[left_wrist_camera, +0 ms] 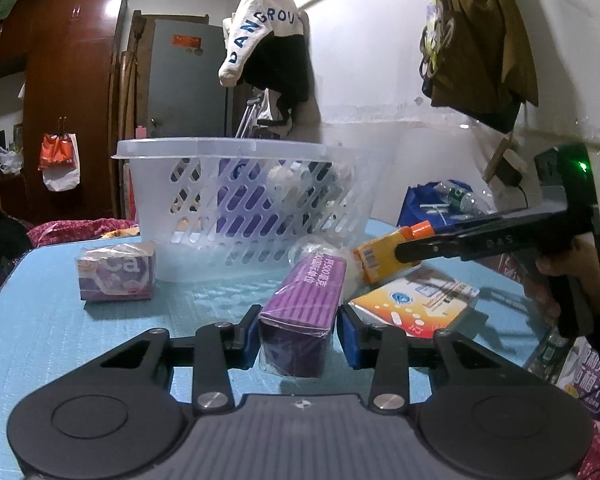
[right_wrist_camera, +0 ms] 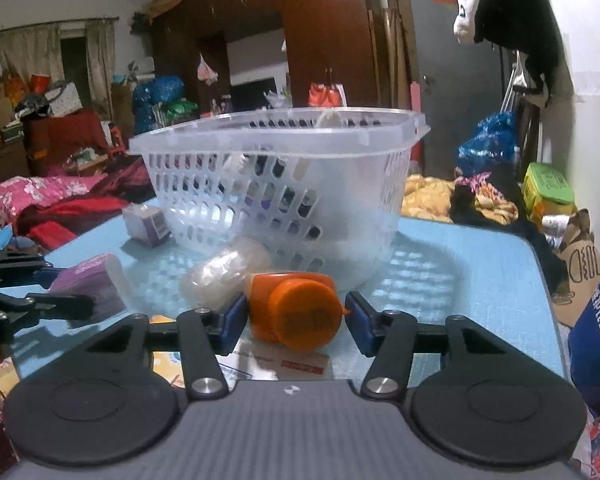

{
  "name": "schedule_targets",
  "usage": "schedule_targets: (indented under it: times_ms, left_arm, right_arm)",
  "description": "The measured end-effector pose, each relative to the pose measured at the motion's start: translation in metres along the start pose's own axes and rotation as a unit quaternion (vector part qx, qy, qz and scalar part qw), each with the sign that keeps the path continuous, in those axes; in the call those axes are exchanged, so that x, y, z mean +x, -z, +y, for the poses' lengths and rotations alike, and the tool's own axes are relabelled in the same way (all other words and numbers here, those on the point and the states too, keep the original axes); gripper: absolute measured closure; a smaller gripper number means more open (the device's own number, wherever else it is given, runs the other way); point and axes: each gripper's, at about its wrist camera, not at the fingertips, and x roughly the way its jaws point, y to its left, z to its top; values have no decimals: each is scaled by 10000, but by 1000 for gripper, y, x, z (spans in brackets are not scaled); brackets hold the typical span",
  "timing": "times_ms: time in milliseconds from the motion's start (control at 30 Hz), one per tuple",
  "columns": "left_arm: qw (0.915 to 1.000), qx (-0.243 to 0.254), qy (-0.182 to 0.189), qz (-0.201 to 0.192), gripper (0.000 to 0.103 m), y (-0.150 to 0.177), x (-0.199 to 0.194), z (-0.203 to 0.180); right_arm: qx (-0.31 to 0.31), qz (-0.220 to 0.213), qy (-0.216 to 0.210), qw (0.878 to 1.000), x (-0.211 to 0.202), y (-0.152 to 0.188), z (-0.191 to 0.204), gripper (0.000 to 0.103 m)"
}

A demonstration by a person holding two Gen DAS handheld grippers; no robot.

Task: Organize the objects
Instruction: 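Drop the purple box into the basket with the left gripper while the right releases the bottle into it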

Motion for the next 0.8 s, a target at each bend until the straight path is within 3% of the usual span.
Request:
schedule_targets:
  times_ms: [400, 467, 567, 800]
  left_arm:
    - [9986, -160, 126, -488, 61, -37, -17, 6]
    - [9978, -166, 137, -622, 61, -50, -21, 6]
    - [9965, -183, 130, -804, 61, -78, -25, 9]
    - [9960, -340, -103, -814, 61, -129, -6, 20]
  right_arm:
    - [-203, -564, 44, 9982, -34, -24, 21, 49]
    - [-204, -729, 12, 9971, -42, -34, 25, 61]
    - [-170, -930, -18, 9955, -51, -56, 26, 62]
    - [-379, -724, 142, 9966, -20, -90, 36, 62]
